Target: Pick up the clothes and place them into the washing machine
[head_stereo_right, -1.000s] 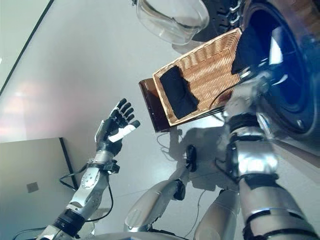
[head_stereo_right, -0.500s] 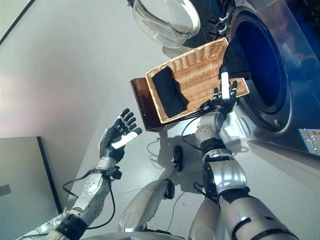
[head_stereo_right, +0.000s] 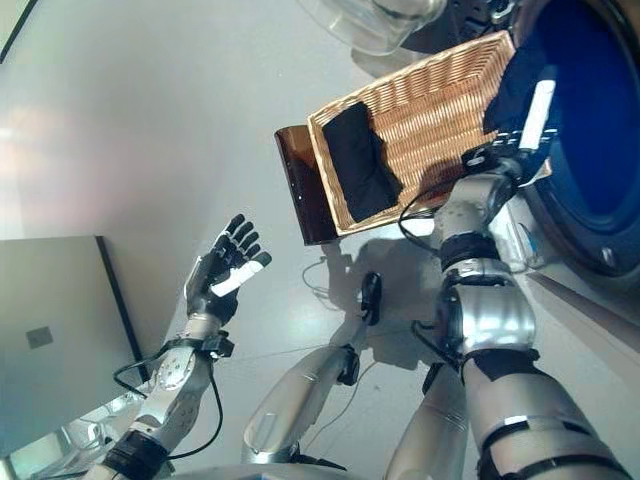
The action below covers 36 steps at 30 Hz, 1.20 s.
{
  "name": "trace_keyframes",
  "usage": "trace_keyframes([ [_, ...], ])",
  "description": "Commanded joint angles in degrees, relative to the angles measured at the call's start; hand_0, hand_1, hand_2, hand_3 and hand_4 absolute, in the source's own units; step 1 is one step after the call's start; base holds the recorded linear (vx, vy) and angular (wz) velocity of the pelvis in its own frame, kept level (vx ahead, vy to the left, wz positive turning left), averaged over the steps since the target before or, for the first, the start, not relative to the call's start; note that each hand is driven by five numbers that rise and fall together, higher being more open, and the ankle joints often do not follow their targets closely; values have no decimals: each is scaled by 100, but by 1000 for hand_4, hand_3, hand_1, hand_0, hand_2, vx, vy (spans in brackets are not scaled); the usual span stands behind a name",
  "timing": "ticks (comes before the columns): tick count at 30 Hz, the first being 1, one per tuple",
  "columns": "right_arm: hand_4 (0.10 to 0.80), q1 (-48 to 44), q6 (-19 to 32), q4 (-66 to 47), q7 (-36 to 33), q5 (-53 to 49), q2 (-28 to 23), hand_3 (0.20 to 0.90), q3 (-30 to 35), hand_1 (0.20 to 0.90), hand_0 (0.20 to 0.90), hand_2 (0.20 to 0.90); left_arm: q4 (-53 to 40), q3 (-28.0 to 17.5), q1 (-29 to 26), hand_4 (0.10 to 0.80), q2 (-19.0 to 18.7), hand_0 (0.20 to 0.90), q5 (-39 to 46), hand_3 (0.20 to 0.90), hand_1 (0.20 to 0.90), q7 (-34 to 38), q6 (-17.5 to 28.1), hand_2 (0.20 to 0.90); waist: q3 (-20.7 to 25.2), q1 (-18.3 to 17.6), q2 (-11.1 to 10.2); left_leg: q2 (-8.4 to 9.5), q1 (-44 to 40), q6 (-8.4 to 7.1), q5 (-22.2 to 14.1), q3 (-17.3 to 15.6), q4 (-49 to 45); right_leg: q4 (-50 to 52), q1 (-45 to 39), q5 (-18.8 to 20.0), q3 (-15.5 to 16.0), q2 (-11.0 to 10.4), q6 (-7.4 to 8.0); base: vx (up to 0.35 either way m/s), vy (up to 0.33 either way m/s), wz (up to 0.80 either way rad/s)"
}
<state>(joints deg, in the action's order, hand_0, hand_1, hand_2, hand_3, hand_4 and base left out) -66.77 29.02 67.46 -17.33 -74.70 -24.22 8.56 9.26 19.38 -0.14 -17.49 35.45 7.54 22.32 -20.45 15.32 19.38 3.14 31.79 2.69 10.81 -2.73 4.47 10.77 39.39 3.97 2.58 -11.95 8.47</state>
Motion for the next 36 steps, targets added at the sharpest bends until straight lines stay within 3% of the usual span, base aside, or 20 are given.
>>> trace_keyframes([
  [1, 800, -818, 188, -206, 56, 451, -617, 900, -685, 900, 900, 900, -797, -335, -91, 800, -190, 900, 109, 900, 900, 180, 705, 900, 189, 205, 255, -124, 77, -575, -527, -52, -412, 686, 22, -795, 329, 51, -209, 36, -22, 27],
  [4, 800, -1291, 151, -394, 82, 836, -1532, 900, -1270, 900, 900, 900, -887, -577, -42, 800, -195, 900, 82, 900, 900, 273, 797, 900, 319, 241, 129, -109, 59, -627, -521, -35, -419, 751, 57, -818, 354, 20, -195, 56, -20, 27],
  [5, 800, -1333, 145, -371, 83, 829, -1554, 900, -1304, 900, 900, 900, -890, -572, -58, 800, -171, 900, 81, 900, 900, 274, 794, 900, 305, 241, 154, -108, 53, -627, -514, -33, -408, 751, 54, -819, 356, 19, -194, 36, -4, 21],
  [7, 800, -1682, 451, -1157, 25, 836, -2223, 900, -1650, 900, 900, 900, -874, -609, -9, 800, -193, 900, 166, 900, 900, 266, 794, 900, 433, 137, 40, -95, -103, -674, -492, -18, -263, 714, -36, -834, 343, 36, -185, 70, 28, 14],
  [10, 800, -1796, 800, -1828, -48, 808, -2645, 900, -1811, 900, 900, 900, -810, -601, 22, 800, -200, 900, 206, 900, 900, 253, 765, 900, 516, 2, -19, -40, -293, -710, -485, 15, -185, 634, -257, -832, 375, 51, -198, 75, 20, 5],
  [13, 800, -1625, 902, -1999, -185, 923, -2667, 900, -1720, 900, 900, 900, -805, -604, 30, 800, -213, 900, 218, 900, 900, 219, 765, 900, 556, -92, -17, -11, -419, -708, -503, 32, -157, 556, -435, -811, 397, 33, -182, 31, 17, 6],
  [16, 800, -1272, 998, -2252, -262, 972, -2443, 900, -1444, 900, 900, 900, -817, -614, -20, 800, -149, 900, 271, 900, 900, 212, 758, 900, 585, -168, 16, 46, -518, -701, -506, 28, -146, 380, -623, -750, 406, 12, -177, 3, 41, -1],
  [20, 800, -557, 1002, -2342, -335, 1082, -1574, 900, -947, 900, 900, 900, -779, -557, -39, 800, -17, 900, 297, 900, 900, 206, 727, 900, 598, -195, 138, 71, -607, -671, -523, -14, -149, 253, -770, -698, 410, -16, -179, -21, 33, -3],
  [21, 800, -323, 889, -2064, -311, 1079, -1211, 900, -838, 900, 900, 900, -729, -533, -40, 800, 33, 900, 333, 900, 900, 190, 718, 900, 594, -181, 199, 92, -630, -665, -516, -8, -161, 229, -818, -679, 411, -23, -177, -43, 43, -6],
  [27, 800, 299, 277, -1074, 11, 1131, -295, 900, -866, 900, 900, 900, -605, -476, -11, 800, 86, 900, 337, 900, 900, 83, 673, 900, 543, -148, 242, 69, -683, -640, -507, -42, -185, 140, -943, -627, 459, -2, -195, -37, 7, -2],
  [30, 800, 765, -7, -892, 171, 1253, 404, 900, -973, 900, 900, 900, -511, -420, 4, 800, 85, 900, 306, 900, 900, 10, 610, 900, 402, -182, 176, 33, -681, -625, -512, -40, -262, 169, -979, -600, 499, 22, -224, -65, -27, -2],
  [36, 800, 808, -633, -498, -43, 2394, 453, 900, -1576, 900, 900, 900, -509, -486, 42, 800, -32, 900, 246, 900, 900, 10, 624, 900, 199, -226, -119, -31, -602, -644, -504, -12, -386, 158, -1034, -532, 593, 56, -253, -58, -44, 0],
])
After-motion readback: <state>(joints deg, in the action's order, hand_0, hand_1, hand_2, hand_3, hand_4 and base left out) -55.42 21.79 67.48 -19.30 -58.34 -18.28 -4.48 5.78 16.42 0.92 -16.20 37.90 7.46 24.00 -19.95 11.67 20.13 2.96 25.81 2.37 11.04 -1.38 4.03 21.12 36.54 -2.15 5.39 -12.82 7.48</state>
